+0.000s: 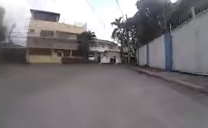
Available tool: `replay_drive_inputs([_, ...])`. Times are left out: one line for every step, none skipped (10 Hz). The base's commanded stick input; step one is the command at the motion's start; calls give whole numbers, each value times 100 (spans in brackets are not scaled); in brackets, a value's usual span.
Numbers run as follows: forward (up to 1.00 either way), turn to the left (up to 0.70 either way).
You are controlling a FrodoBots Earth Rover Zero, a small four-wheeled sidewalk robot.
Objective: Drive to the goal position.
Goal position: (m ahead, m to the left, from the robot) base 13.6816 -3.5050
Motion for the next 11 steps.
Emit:
replay_drive_inputs([100, 0])
replay_drive_inputs([100, 0])
replay_drive_inputs([100, -33])
replay_drive_inputs([100, -40])
replay_drive_inputs([100, -40])
replay_drive_inputs([100, -29])
replay_drive_inputs([100, -18])
replay_drive_inputs([100, 0])
replay_drive_inputs([100, 0])
replay_drive_inputs([100, 0])
replay_drive_inputs([100, 0])
